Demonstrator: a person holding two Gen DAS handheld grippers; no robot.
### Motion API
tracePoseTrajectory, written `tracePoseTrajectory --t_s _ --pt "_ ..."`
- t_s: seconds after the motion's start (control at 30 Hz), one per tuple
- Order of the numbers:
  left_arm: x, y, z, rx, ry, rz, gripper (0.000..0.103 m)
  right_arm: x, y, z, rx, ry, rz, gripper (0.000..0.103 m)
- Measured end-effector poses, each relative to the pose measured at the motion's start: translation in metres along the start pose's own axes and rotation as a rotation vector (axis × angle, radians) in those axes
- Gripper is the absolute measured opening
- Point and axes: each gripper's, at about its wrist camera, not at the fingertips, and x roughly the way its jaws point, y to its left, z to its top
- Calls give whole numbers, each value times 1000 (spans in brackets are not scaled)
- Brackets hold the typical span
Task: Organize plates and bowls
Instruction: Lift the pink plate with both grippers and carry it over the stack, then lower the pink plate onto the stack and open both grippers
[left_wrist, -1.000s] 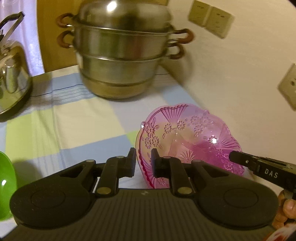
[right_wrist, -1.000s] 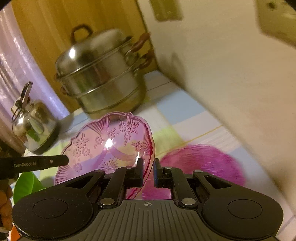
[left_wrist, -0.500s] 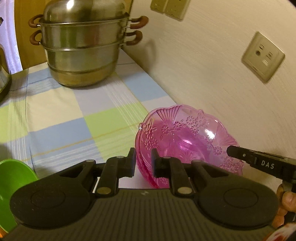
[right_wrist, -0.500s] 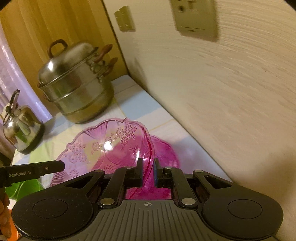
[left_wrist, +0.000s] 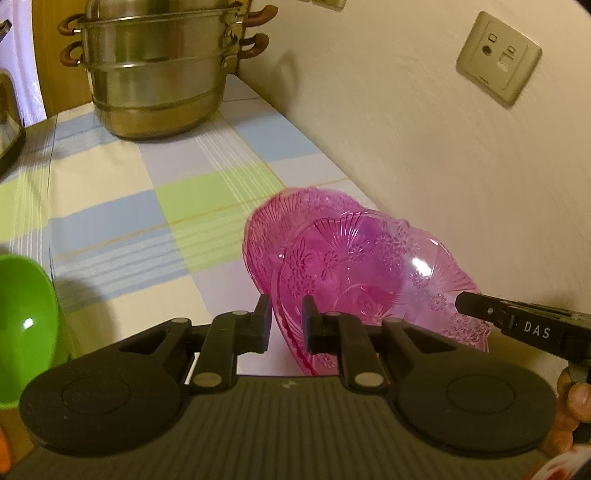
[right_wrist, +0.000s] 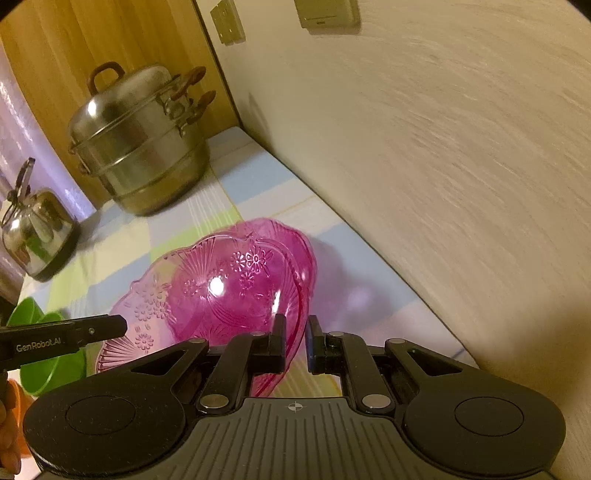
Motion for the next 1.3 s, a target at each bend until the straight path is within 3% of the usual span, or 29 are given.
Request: tracePoseTrajectory --t_s 0.33,0.57,0.9,1.3 --pt "-10 -4 -21 -22 6 3 15 -10 -6 -17 14 18 2 10" --pt "-12 -2 -19 -30 -6 7 15 -10 -3 -21 7 20 4 10" --pt "12 1 2 -13 -20 40 15 10 4 1 -54 -15 -9 10" --pt "58 12 40 -27 -30 52 15 63 11 38 -113 -24 -31 11"
